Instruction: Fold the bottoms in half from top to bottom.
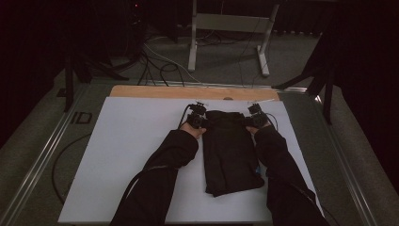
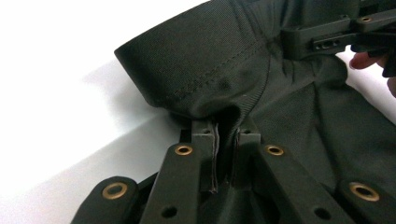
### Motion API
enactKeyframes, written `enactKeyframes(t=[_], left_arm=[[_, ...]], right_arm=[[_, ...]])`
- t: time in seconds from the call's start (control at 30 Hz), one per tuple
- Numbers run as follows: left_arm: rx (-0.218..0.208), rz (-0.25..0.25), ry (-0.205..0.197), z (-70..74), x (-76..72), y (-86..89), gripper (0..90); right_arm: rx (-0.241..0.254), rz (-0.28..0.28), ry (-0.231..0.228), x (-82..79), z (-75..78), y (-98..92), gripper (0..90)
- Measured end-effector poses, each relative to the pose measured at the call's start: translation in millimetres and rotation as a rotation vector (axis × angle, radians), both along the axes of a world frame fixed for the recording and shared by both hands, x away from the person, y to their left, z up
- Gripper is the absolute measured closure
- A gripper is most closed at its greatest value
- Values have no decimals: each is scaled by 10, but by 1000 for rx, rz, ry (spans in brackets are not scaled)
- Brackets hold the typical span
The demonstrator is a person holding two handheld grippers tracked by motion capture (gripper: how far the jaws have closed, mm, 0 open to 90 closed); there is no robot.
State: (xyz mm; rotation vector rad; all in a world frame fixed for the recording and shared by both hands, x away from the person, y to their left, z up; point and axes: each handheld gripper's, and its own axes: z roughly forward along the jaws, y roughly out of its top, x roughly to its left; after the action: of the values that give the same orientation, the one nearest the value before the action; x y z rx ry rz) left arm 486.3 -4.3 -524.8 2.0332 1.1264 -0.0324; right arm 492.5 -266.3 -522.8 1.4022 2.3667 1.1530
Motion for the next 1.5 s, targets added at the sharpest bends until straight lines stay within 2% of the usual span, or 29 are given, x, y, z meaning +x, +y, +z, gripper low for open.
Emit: enactKeyframes(t=[0.17,0.43,0.57,0.73,0.9,1.17,1.5], left_arm=[[6,-17,-6,49,-22,-6,849],[5,-42,-29,141,-77,-9,852],[-2,-71,-51,204,-111,-8,853],[-3,-80,-58,257,-156,-13,854],[-19,-87,-80,309,-215,-3,854],[-11,-105,-122,385,-319,-2,854],[-32,-134,-125,449,-443,-1,854]], right_arm=[[6,1,-9,-27,41,-8,771],[-27,13,-53,-97,141,4,774],[-17,13,-68,-136,198,-21,774],[-10,14,-75,-190,242,-32,774],[-8,17,-97,-248,288,-47,774],[-7,12,-124,-376,380,-39,774],[-7,10,-147,-527,447,-55,773]])
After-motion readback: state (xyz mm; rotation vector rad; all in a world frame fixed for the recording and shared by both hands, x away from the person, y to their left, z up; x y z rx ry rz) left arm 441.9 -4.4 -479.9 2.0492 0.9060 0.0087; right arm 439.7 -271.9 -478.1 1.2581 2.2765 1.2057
